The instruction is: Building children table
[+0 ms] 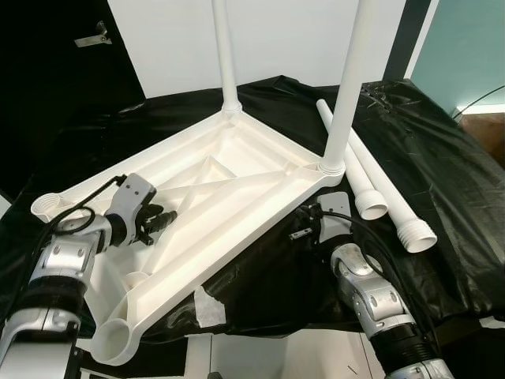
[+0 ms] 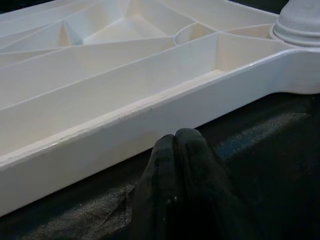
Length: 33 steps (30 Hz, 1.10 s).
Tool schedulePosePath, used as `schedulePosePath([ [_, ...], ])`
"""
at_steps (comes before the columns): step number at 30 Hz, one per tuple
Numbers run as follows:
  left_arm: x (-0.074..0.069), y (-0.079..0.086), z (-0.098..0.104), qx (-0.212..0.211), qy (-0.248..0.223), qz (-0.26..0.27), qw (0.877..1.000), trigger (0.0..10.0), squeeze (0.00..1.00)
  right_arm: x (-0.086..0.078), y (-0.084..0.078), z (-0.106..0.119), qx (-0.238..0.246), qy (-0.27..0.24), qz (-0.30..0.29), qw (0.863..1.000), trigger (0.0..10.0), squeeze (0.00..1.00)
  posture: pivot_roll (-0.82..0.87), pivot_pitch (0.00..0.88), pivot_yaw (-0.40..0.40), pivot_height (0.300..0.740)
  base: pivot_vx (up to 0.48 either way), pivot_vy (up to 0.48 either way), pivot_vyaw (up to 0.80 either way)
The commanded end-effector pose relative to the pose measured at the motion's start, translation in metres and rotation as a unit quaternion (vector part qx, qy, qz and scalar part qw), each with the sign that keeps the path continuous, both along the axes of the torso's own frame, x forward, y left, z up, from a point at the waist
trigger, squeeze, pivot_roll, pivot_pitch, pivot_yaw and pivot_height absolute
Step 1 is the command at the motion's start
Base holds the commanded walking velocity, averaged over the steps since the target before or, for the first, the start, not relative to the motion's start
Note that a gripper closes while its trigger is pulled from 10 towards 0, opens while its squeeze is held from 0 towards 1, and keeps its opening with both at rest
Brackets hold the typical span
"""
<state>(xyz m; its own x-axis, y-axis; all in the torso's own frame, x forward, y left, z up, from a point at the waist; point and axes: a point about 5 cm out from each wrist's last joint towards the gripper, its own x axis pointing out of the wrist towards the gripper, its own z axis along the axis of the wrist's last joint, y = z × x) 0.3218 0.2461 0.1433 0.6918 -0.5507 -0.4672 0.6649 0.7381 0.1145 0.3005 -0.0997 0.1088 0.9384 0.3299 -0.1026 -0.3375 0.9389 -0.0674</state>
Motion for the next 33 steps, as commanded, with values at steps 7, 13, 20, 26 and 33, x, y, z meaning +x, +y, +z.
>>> schedulePosePath([
  [7,-0.022,0.013,-0.015,0.003,0.062,-0.024,0.998,10.0,0.0,0.0,0.004,-0.002,-0.001,0.009,0.008,1.0,10.0,0.0,-0.06,0.024,0.049,0.74,0.0,0.0,0.0],
  [13,-0.024,0.01,0.0,-0.037,0.043,-0.018,0.998,10.0,0.0,0.001,0.003,-0.004,-0.004,0.011,0.01,1.0,10.0,0.0,-0.05,0.023,0.045,0.74,0.0,0.0,0.0],
  [20,-0.029,0.009,0.012,-0.057,0.035,-0.021,0.998,10.0,0.0,0.002,0.002,-0.004,-0.005,0.011,0.007,1.0,10.0,0.0,-0.05,0.022,0.049,0.74,0.0,0.0,0.0],
  [26,-0.032,0.007,0.011,-0.057,0.039,-0.031,0.997,10.0,1.0,0.001,0.002,-0.006,-0.006,0.012,0.007,1.0,10.0,0.0,-0.05,0.021,0.048,0.74,0.0,0.0,0.0],
  [33,-0.04,0.004,-0.013,0.009,0.076,-0.022,0.997,10.0,0.14,0.002,0.004,-0.005,-0.005,0.011,0.009,1.0,10.0,0.0,-0.05,0.022,0.05,0.74,0.0,0.0,0.0],
])
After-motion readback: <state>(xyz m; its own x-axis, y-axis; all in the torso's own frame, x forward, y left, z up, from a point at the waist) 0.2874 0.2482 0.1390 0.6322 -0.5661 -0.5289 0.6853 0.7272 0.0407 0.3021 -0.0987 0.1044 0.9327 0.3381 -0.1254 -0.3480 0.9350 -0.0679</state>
